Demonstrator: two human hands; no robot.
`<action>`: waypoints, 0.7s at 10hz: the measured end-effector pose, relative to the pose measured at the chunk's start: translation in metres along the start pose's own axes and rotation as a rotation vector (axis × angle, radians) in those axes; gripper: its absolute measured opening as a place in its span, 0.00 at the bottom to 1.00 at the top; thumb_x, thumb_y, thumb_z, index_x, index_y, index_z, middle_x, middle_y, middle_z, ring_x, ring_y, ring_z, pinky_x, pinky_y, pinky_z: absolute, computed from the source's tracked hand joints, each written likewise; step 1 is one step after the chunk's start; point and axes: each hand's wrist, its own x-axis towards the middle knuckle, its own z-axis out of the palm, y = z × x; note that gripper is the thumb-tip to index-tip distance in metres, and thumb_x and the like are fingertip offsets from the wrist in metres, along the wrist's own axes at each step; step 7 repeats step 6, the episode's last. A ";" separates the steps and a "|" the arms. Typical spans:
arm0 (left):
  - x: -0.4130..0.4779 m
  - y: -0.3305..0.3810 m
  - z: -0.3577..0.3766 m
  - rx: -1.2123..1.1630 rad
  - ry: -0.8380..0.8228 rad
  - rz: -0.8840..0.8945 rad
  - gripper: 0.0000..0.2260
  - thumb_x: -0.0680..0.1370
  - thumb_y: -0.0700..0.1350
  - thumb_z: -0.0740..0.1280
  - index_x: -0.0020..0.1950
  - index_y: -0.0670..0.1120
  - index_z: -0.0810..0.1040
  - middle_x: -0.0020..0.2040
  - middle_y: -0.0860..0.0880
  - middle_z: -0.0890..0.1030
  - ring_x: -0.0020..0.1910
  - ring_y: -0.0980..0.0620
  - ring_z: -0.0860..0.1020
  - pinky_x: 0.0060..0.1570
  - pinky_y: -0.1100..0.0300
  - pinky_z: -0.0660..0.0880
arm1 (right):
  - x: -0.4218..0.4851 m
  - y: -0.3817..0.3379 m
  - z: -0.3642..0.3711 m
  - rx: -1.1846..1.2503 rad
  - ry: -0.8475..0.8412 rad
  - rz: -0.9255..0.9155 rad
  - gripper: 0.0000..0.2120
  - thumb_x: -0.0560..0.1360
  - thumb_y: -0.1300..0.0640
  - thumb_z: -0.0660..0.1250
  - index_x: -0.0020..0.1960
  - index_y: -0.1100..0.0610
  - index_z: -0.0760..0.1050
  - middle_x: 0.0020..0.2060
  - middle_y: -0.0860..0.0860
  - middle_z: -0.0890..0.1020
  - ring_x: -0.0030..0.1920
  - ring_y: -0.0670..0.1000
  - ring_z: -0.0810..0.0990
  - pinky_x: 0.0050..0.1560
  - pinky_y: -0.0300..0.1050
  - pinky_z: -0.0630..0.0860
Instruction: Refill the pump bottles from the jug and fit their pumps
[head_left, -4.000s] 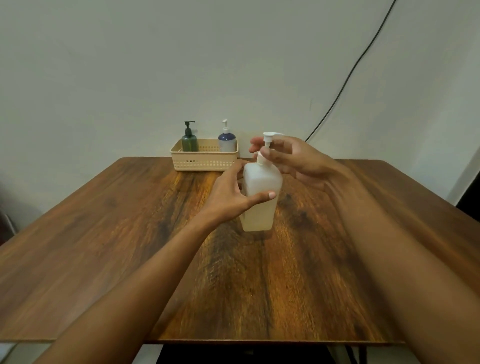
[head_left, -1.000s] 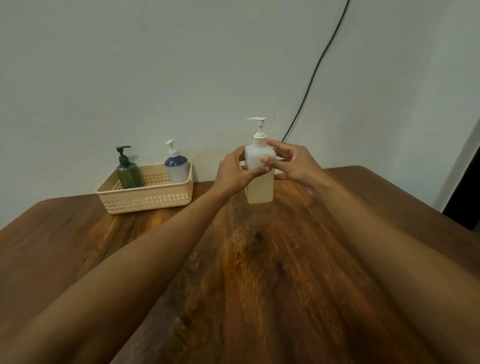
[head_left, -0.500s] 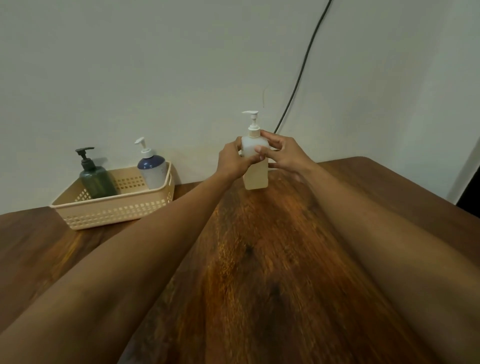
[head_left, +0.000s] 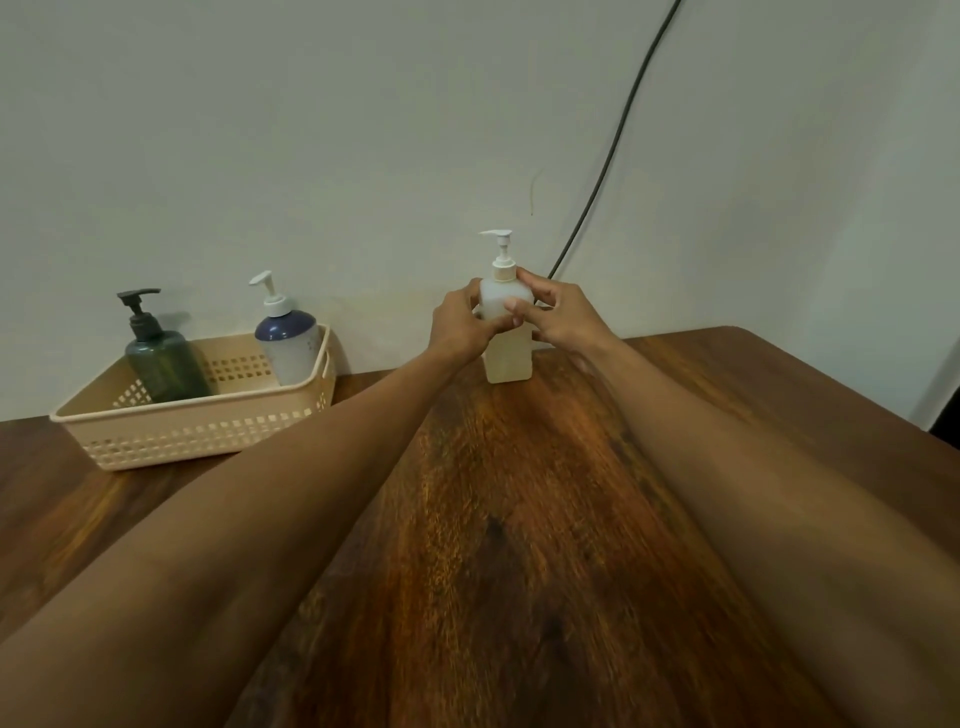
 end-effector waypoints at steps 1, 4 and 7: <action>0.001 -0.002 0.000 0.008 0.020 0.009 0.28 0.74 0.49 0.79 0.72 0.45 0.77 0.65 0.47 0.83 0.63 0.47 0.81 0.63 0.50 0.79 | 0.003 0.001 0.002 -0.036 -0.001 -0.013 0.29 0.84 0.55 0.71 0.83 0.49 0.69 0.77 0.53 0.76 0.76 0.55 0.74 0.75 0.61 0.75; 0.002 -0.010 -0.002 0.155 -0.117 -0.010 0.28 0.80 0.42 0.71 0.77 0.47 0.65 0.72 0.44 0.77 0.72 0.40 0.74 0.66 0.45 0.77 | 0.000 -0.004 0.004 -0.313 -0.022 -0.024 0.31 0.86 0.56 0.68 0.86 0.51 0.61 0.82 0.54 0.70 0.78 0.58 0.72 0.77 0.60 0.72; -0.023 0.003 -0.025 0.263 -0.096 -0.025 0.41 0.80 0.50 0.72 0.85 0.46 0.50 0.82 0.45 0.64 0.78 0.43 0.68 0.71 0.49 0.70 | -0.015 -0.021 0.006 -0.291 0.061 0.111 0.40 0.84 0.47 0.71 0.88 0.52 0.53 0.83 0.57 0.68 0.80 0.60 0.71 0.78 0.60 0.72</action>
